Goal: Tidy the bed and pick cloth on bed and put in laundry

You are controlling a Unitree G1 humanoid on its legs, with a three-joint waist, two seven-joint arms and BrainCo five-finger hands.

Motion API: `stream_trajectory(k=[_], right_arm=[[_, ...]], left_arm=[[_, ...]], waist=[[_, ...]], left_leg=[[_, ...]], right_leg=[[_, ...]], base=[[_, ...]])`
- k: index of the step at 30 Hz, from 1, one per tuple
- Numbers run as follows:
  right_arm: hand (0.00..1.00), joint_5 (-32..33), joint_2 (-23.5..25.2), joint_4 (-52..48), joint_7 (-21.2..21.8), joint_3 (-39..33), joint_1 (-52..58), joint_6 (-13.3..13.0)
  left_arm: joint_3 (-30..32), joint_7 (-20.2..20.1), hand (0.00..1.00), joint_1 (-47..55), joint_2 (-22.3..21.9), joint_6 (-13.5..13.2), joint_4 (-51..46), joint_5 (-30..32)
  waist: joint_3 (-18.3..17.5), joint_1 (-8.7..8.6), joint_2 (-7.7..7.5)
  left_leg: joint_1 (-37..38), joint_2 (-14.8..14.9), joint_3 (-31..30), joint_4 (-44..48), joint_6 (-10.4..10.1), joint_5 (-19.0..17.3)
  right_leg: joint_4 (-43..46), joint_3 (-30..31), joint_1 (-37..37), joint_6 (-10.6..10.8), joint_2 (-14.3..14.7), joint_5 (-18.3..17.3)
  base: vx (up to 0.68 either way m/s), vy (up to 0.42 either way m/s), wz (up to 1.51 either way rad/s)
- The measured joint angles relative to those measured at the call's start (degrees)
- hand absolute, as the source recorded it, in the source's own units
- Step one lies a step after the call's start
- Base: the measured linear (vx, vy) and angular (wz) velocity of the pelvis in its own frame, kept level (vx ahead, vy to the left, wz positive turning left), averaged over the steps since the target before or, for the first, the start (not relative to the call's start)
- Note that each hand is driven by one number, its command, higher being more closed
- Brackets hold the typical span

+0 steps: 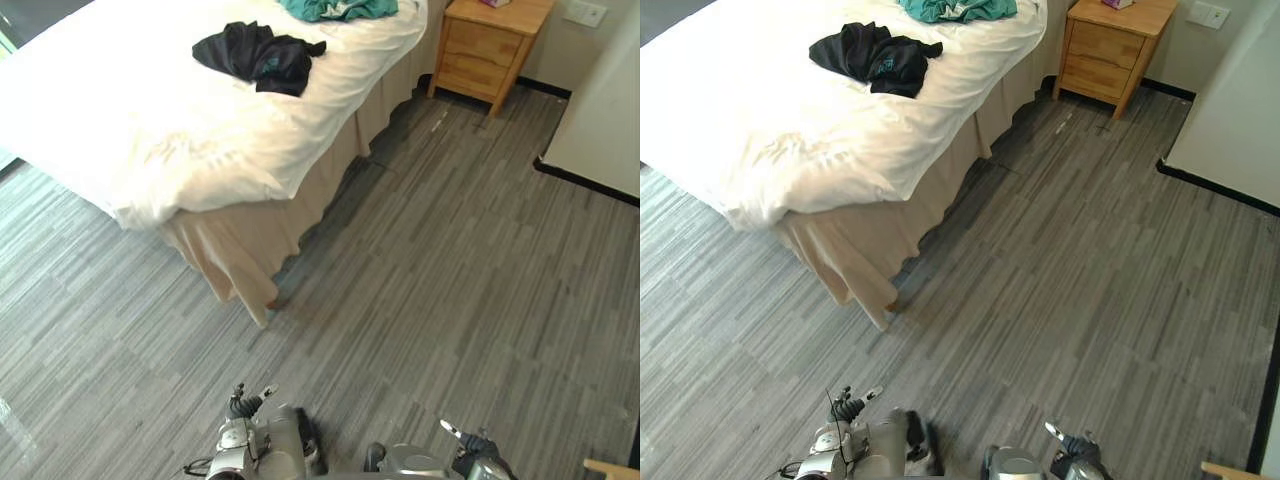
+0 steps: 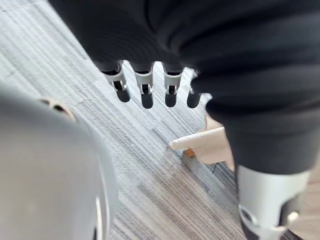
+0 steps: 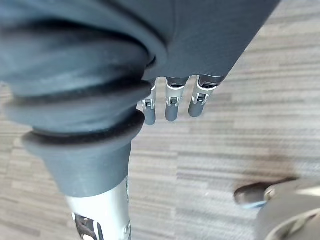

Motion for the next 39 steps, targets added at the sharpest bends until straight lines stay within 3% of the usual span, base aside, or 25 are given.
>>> stream_trajectory(k=[1,2,3,4,5,6,7,8,9,11,12,14,15,16,17,18,20,24,27,31,35,39], right_arm=[[0.00,-0.09,0.66,0.12,0.02,0.48,0.68,0.11],[0.00,-0.18,0.72,0.32,0.01,0.61,1.21,0.17],[0.00,-1.01,0.70,1.25,0.18,0.42,1.94,0.33],[0.00,-1.72,0.36,2.25,0.18,-0.68,2.24,0.38],[0.00,-2.00,0.20,2.41,0.18,-0.74,2.47,0.43],[0.00,-2.18,-0.08,2.28,0.70,-0.68,2.69,0.37],[0.00,-2.17,-0.12,2.21,0.97,-0.68,2.74,0.35],[0.00,-2.03,-0.31,1.80,1.16,-0.65,3.04,0.30],[0.00,-2.01,-0.30,1.35,1.17,-0.62,3.30,0.25],[0.00,-1.97,-0.35,0.79,1.16,-1.25,4.09,0.13],[0.00,-1.90,-0.31,0.79,1.15,-1.56,4.18,0.19],[0.00,-1.85,-0.09,0.82,1.12,-1.52,4.47,0.20],[0.00,-1.83,-0.05,1.26,1.12,-1.54,4.60,0.28],[0.00,-1.82,0.43,2.54,1.14,-1.38,4.45,0.44],[0.00,-1.92,-1.25,2.83,1.26,-1.37,3.91,0.44],[0.00,-1.93,-1.90,2.15,1.18,-1.19,3.43,0.06],[0.00,-1.87,-1.88,2.28,1.21,-1.00,3.32,0.25],[0.00,-1.97,-2.01,3.21,1.20,-0.14,4.01,0.44],[0.00,-1.96,-2.37,4.64,1.16,-0.64,4.03,0.49],[0.00,-1.80,-2.50,4.69,1.09,-2.07,4.13,0.48],[0.00,-1.48,-1.96,4.93,1.03,-4.17,4.83,0.53],[0.00,-1.45,-1.82,4.81,0.93,-4.11,6.53,0.47]], left_arm=[[-0.27,-0.01,0.00,-0.42,0.50,0.14,0.03,0.32],[-0.49,-0.18,0.00,-0.39,0.41,0.02,0.02,0.36],[-0.42,-0.89,0.00,-0.43,0.43,-0.01,-0.05,0.57],[-0.48,-0.94,0.00,-0.34,0.43,0.19,0.32,0.58],[-0.61,-0.92,0.00,-0.19,0.44,0.32,0.56,0.58],[-0.71,-0.91,0.00,0.35,0.83,0.73,1.49,0.83],[-0.71,-0.92,0.00,0.46,1.03,0.96,2.20,0.86],[-0.77,-0.91,0.00,0.60,1.39,1.41,3.92,0.84],[-0.78,-0.91,0.00,0.62,1.44,1.46,4.57,0.84],[-2.12,-0.92,0.00,0.86,1.33,1.82,4.81,0.85],[-2.27,-0.91,0.00,1.07,1.24,1.80,4.75,0.85],[-2.36,-0.90,0.00,2.78,1.38,1.66,4.44,0.84],[-2.39,-0.87,0.00,3.15,1.57,1.58,4.29,0.41],[-1.42,-0.83,0.00,3.89,2.38,1.22,3.89,0.14],[0.24,-0.84,0.00,4.38,0.58,1.13,3.69,-0.16],[1.96,-0.88,0.00,4.84,-0.92,0.92,3.42,-0.16],[2.68,-0.94,0.00,4.89,-1.60,0.94,3.51,-0.16],[2.32,-0.96,0.00,4.91,-1.20,0.88,3.44,-0.32],[1.47,-0.97,0.00,4.93,-0.53,0.95,3.44,-1.48],[2.82,-0.94,0.00,5.66,0.06,0.95,3.42,-6.69],[13.93,-0.53,0.00,4.47,2.84,0.90,3.37,-16.28],[23.82,2.58,0.00,2.40,10.45,-0.22,3.17,-24.72]], waist=[[-1.32,-0.35,-1.82],[-1.91,-0.25,-2.26],[-2.21,-0.40,-3.27],[-2.27,-0.49,-3.32],[-2.27,-0.60,-3.32],[-2.22,-1.42,-3.24],[-2.19,-1.71,-3.04],[-2.27,-2.89,-2.51],[-2.41,-3.07,-2.22],[-2.12,-3.04,-0.88],[-2.24,-2.99,-0.75],[-3.55,-3.19,-0.69],[-3.95,-3.14,-1.22],[-5.52,-2.70,-4.01],[-5.77,-2.25,-1.08],[-6.08,-2.14,0.15],[-6.34,-3.26,1.08],[-6.63,-3.16,0.92],[-6.69,-3.13,0.47],[-7.39,-3.03,1.41],[-7.66,-3.39,1.47],[-7.94,-4.34,1.46]], left_leg=[[0.33,-1.87,1.96,-0.30,0.14,-0.92],[0.65,-2.67,1.30,-0.86,1.61,-2.66],[1.85,-5.34,-0.74,-1.61,3.25,-4.44],[4.25,-7.20,-4.13,-2.51,2.32,-5.72],[5.86,-7.80,-5.72,-2.78,1.24,-6.38],[10.05,-8.96,-10.19,-3.06,-0.03,-8.32],[11.69,-9.18,-11.92,-3.29,-0.32,-8.67],[16.44,-9.50,-16.52,-4.81,-0.91,-8.99],[18.20,-9.39,-18.32,-5.48,-0.98,-8.95],[23.74,-8.10,-24.48,-6.75,-2.35,-8.72],[24.64,-7.59,-25.69,-6.85,-3.93,-8.75],[25.86,-5.96,-29.75,-7.86,-6.74,-10.15],[26.75,-5.02,-31.44,-9.10,-9.21,-11.66],[27.05,-4.83,-34.06,-8.96,-11.93,-13.01],[27.65,-1.62,-33.94,-9.32,-13.85,-12.64],[28.15,0.09,-32.70,-9.79,-15.42,-11.71],[28.80,2.09,-32.88,-10.71,-18.23,-9.41],[27.42,4.68,-32.72,-10.98,-18.79,-4.99],[26.50,4.49,-26.96,-12.32,-18.37,-1.74],[26.59,4.93,-22.94,-15.19,-18.13,-1.40],[26.34,4.91,-19.52,-16.98,-17.56,-1.91],[26.37,4.50,-16.46,-16.86,-17.17,-2.75]], right_leg=[[0.48,-0.72,0.02,0.56,-1.76,0.64],[2.03,-0.72,-0.40,0.79,-2.42,0.96],[9.44,-0.82,-2.42,1.14,-4.18,1.12],[21.33,-0.54,-5.93,5.11,-5.57,3.45],[28.20,0.21,-7.88,7.49,-6.25,4.83],[44.93,3.64,-13.44,9.96,-6.63,5.97],[49.34,3.93,-15.11,9.81,-6.88,5.82],[56.36,2.33,-19.36,7.85,-8.84,3.71],[56.76,1.72,-21.30,6.71,-9.75,2.86],[47.67,2.45,-26.89,4.88,-11.45,-0.90],[43.32,3.54,-27.77,5.02,-11.47,-0.99],[24.50,9.14,-29.69,5.81,-11.52,1.35],[14.78,12.98,-30.01,5.77,-11.90,5.42],[10.35,17.37,-30.38,8.54,-12.38,16.39],[13.06,16.57,-30.54,6.39,-10.04,14.70],[15.12,15.61,-30.68,5.55,-8.93,12.10],[17.16,12.33,-29.64,3.76,-7.92,9.91],[14.50,5.13,-25.14,2.55,-7.70,9.18],[11.93,0.61,-22.29,2.32,-9.41,9.35],[8.94,-0.66,-21.59,2.69,-8.40,10.83],[3.66,1.33,-21.47,2.82,-7.00,15.24],[-3.25,3.85,-19.85,2.70,-6.37,20.56]], base=[[0.64,0.144,0.13],[0.67,0.167,0.75],[0.67,0.222,1.03],[0.68,0.228,1.16],[0.68,0.193,1.42],[0.66,0.099,1.17],[0.63,0.050,1.63],[0.46,-0.017,1.29],[0.54,-0.101,1.68],[0.62,-0.187,1.65],[0.46,-0.235,1.74],[0.42,-0.309,1.80],[0.53,-0.528,2.15],[0.60,-0.658,1.73],[0.61,-0.737,1.07],[0.38,-0.506,0.25],[0.23,-0.365,0.51],[0.13,-0.273,0.92],[-0.04,-0.081,0.81],[-0.12,-0.005,0.25],[-0.15,0.031,-0.22],[-0.10,0.016,-0.39]])
